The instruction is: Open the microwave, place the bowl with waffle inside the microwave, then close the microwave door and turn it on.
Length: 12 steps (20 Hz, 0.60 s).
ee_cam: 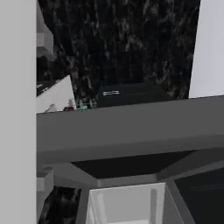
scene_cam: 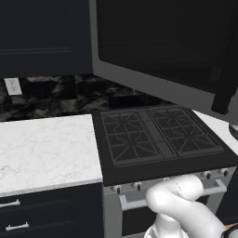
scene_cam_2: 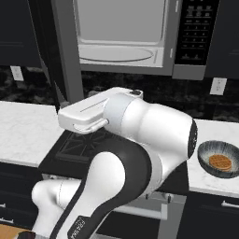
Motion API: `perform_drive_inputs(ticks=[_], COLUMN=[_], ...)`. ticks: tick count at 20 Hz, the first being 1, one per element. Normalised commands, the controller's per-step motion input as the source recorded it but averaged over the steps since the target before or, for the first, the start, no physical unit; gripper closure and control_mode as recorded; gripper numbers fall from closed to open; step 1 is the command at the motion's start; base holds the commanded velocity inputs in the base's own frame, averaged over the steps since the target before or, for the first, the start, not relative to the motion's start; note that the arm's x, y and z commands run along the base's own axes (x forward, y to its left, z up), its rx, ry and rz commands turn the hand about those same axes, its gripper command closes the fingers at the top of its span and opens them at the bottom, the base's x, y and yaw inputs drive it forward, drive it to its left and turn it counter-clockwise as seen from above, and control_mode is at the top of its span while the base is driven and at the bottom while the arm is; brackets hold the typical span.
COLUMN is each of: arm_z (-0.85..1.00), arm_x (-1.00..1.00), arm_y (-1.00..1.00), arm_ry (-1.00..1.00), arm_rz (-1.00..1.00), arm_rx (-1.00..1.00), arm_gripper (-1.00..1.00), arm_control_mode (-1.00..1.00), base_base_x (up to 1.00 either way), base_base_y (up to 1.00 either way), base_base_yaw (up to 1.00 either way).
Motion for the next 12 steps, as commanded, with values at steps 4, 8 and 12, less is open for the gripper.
perform_drive_inputs(ticks=[4,8,12], arm_z=[0.00,0.00,-0.01], arm_x=[0.28,0.04,0.08], arm_y=[-0.06,-0.04,0.08], arm_ry=[0.00,0.00,0.00], arm_rz=[0.21,0.11,0.05], arm_rx=[0.00,0.00,0.00], arm_gripper=[-1.00,-1.00,-1.00], arm_control_mode=[-1.00,-1.00,-1.00], base_base_x=[0.00,0.00,0.00], base_base_y=[0.00,0.00,0.00], base_base_yaw=[0.00,0.00,0.00])
